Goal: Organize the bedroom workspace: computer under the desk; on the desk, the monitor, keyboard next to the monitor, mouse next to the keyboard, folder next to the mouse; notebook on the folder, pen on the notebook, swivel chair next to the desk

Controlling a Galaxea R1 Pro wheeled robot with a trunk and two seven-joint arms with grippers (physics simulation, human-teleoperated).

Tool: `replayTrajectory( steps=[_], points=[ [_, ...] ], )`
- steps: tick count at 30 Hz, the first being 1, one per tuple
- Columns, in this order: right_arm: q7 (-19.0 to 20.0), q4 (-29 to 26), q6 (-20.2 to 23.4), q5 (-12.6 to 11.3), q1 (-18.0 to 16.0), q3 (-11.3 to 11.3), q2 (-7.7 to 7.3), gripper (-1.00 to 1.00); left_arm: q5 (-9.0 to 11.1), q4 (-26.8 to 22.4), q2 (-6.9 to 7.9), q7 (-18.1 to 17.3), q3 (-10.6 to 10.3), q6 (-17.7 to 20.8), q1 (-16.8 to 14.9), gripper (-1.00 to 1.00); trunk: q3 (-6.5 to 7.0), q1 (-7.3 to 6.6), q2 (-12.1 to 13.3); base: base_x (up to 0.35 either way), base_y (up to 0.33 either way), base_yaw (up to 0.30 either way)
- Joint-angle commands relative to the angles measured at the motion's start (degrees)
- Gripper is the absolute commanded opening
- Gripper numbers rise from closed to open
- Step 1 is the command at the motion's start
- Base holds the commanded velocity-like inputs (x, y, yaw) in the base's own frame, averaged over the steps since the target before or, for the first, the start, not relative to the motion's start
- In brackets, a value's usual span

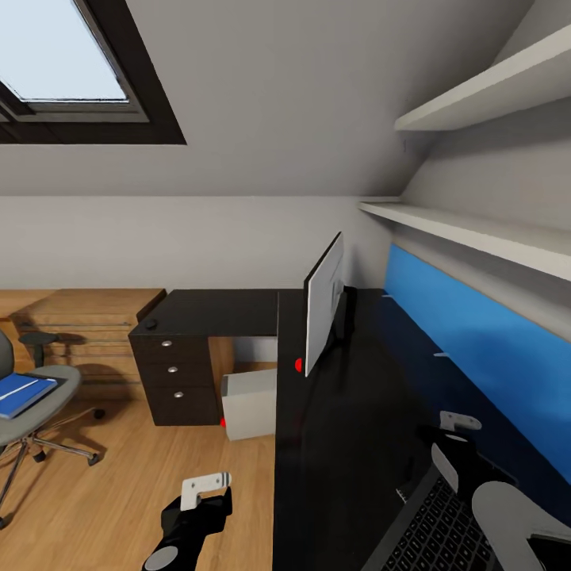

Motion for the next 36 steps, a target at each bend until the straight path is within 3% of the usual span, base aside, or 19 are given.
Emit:
replayTrajectory(
  steps=[1,24,36],
  points=[
    [-0.2,-0.2,0.3,-0.4,0.0,0.1,0.00,1.00,0.5,-0.1,0.00,0.5,-0.2,0.1,0.0,1.00,-0.24,0.23,-0.4,0.002,0.001,0.000],
    [-0.3,-0.1,0.4,-0.2,0.0,0.2,-0.03,1.00,0.5,-0.2,-0.08,0.7,-0.5,0.0,0.0,1.00,-4.37,5.28,-9.7,0.000,0.000,0.000],
    [-0.6,0.0,1.4,-0.2,0.0,0.3,-0.12,1.00,0.5,-0.2,0.20,0.7,-1.4,0.0,0.0,1.00,-4.37,5.28,-9.7,0.000,0.000,0.000]
  ],
)
